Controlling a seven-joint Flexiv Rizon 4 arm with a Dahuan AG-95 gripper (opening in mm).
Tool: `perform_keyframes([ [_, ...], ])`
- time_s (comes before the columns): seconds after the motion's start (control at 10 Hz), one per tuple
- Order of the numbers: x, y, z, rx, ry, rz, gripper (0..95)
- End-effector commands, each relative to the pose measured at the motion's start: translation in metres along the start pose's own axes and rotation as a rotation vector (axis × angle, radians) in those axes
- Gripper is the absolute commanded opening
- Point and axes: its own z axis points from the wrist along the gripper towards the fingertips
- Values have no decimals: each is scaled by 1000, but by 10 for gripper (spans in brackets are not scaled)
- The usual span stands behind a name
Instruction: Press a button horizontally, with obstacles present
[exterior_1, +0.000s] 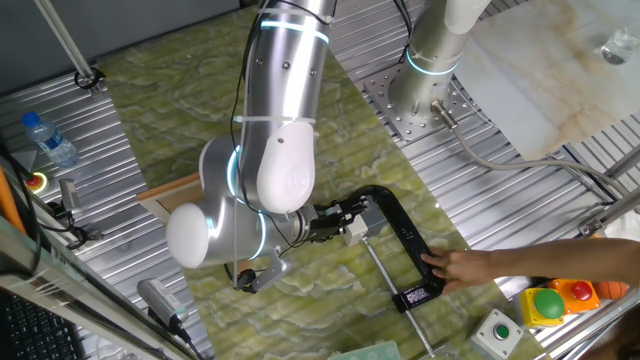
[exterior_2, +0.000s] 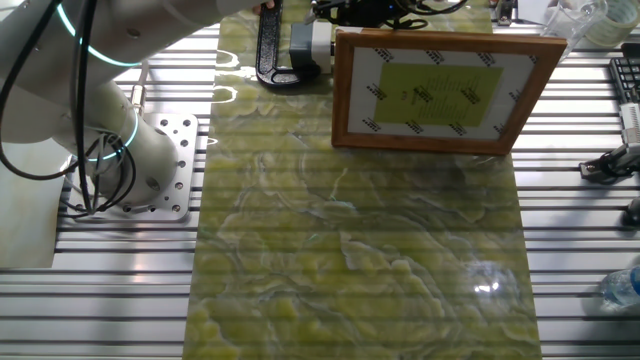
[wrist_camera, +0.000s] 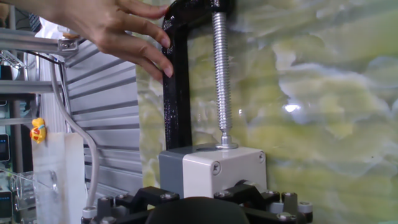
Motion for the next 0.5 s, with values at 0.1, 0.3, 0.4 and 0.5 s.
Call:
perform_keyframes([
  [0.1,0,2,2,-6,-1,16,950],
  [0.3,0,3,5,-21,-2,46,950],
  [0.4,-1,3,5,-26,-4,46,950],
  [0.5,-2,3,5,-30,-6,46,950],
])
